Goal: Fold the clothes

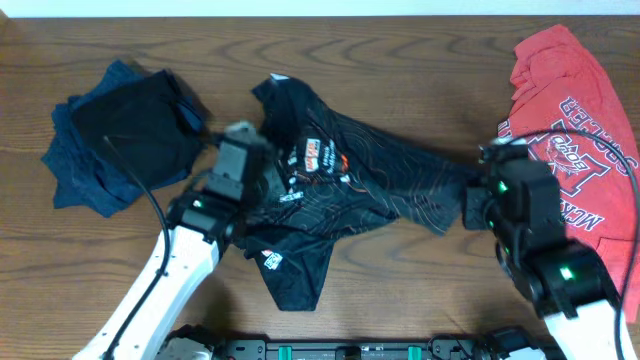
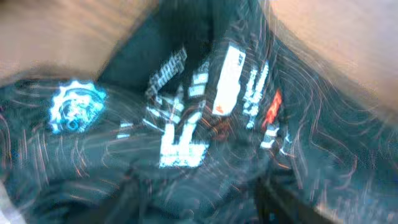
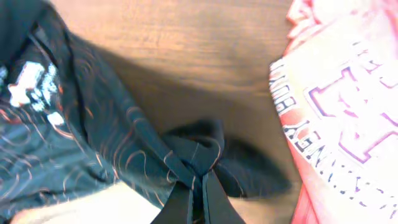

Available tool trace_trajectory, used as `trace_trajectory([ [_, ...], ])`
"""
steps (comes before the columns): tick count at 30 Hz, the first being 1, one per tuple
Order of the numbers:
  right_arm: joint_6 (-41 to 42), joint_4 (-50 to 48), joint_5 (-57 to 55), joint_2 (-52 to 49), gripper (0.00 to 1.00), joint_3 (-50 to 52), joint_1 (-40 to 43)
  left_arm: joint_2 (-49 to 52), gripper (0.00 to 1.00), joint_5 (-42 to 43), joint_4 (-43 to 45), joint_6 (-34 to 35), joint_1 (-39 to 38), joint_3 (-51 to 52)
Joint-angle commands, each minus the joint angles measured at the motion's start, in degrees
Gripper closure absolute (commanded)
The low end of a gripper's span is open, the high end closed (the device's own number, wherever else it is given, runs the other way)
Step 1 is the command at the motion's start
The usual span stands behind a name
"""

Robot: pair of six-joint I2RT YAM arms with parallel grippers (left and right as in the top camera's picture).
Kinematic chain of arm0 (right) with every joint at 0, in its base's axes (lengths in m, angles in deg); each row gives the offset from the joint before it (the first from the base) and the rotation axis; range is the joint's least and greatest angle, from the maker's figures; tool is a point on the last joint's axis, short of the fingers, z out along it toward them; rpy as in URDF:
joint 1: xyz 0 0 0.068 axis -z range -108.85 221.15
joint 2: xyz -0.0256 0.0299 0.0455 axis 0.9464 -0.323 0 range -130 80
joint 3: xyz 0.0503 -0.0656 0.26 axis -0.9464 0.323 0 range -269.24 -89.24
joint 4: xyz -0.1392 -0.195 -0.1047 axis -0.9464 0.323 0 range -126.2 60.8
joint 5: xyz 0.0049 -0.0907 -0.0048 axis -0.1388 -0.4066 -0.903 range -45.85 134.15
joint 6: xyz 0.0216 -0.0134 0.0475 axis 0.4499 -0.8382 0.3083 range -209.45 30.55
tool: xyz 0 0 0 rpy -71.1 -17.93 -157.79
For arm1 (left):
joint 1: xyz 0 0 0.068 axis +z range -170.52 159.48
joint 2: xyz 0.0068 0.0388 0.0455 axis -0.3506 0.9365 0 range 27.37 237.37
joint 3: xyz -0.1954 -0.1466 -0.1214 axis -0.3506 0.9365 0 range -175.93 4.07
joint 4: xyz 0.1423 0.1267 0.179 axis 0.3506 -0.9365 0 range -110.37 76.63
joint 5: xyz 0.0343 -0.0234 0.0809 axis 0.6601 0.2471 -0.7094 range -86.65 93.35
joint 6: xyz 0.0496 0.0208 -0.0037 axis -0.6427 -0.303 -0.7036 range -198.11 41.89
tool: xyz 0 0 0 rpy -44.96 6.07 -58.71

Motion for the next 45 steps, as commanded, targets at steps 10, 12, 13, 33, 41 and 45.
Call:
trace_trajectory([
  [10, -0.13, 2.58, 1.90, 8.22, 0.99, -0.20, -0.11, 29.42, 0.42, 16.59, 9.11, -14.03, 4.24, -16.35],
  [12, -0.13, 2.60, 1.90, 7.82, 0.99, -0.20, -0.11, 33.75, 0.42, 18.95, 9.11, -16.74, 4.24, -19.56],
  [13, -0.13, 2.60, 1.92, 7.61, 0.99, -0.20, -0.11, 35.87, 0.42, 19.41, 9.18, -18.29, 4.13, -21.11],
  [33, 0.31, 2.82, 2.54, 4.66, 0.99, -0.20, -0.11, 45.57, 0.38, 12.66, 15.23, -31.65, -2.27, -24.11],
  [41, 0.28, 2.78, 2.54, 4.66, 0.99, -0.20, -0.11, 48.52, 0.38, 10.97, 16.48, -31.63, -2.62, -24.11],
  [45, 0.28, 2.51, 2.54, 4.66, 0.99, -0.20, -0.11, 49.09, 0.57, 10.75, 16.48, -31.63, -2.62, -24.11],
])
